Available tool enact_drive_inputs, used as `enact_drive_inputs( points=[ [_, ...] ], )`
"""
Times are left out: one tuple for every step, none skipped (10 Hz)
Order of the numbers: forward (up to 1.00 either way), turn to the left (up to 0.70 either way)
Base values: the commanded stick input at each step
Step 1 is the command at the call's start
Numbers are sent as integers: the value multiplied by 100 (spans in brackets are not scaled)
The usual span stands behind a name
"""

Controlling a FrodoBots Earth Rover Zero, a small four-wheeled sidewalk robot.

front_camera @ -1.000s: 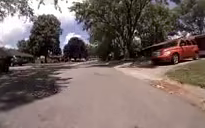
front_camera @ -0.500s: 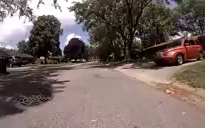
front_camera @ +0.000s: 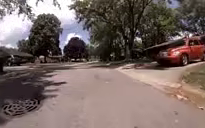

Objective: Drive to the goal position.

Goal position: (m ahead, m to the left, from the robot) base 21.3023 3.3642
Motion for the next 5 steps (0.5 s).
enact_drive_inputs(
  points=[
    [70, 0],
    [70, 0],
    [70, 0],
    [70, 0],
    [70, 0]
  ],
)
